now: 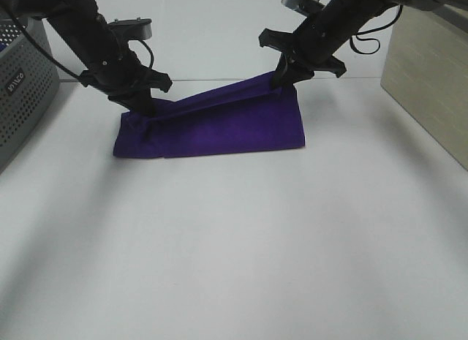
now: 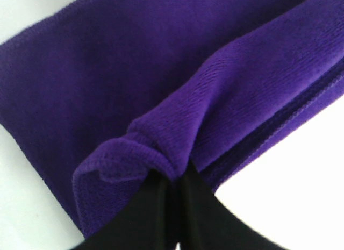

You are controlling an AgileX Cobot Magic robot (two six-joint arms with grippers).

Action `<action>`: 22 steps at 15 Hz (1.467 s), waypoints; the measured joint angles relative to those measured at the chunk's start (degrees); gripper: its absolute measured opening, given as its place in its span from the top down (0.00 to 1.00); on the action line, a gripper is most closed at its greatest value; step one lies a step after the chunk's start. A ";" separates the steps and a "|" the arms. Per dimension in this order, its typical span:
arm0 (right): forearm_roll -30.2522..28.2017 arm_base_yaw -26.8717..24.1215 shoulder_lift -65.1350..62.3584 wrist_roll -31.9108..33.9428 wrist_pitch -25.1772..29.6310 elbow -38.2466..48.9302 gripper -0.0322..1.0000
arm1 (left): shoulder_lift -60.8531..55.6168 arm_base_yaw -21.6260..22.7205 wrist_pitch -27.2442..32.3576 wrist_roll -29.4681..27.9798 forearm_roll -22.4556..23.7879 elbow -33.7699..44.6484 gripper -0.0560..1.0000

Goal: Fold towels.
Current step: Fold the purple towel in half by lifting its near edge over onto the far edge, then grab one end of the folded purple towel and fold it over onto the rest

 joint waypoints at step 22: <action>-5.84 -0.17 6.30 1.03 11.63 -16.10 0.17 | 7.16 3.90 14.90 -8.88 7.16 -17.65 0.23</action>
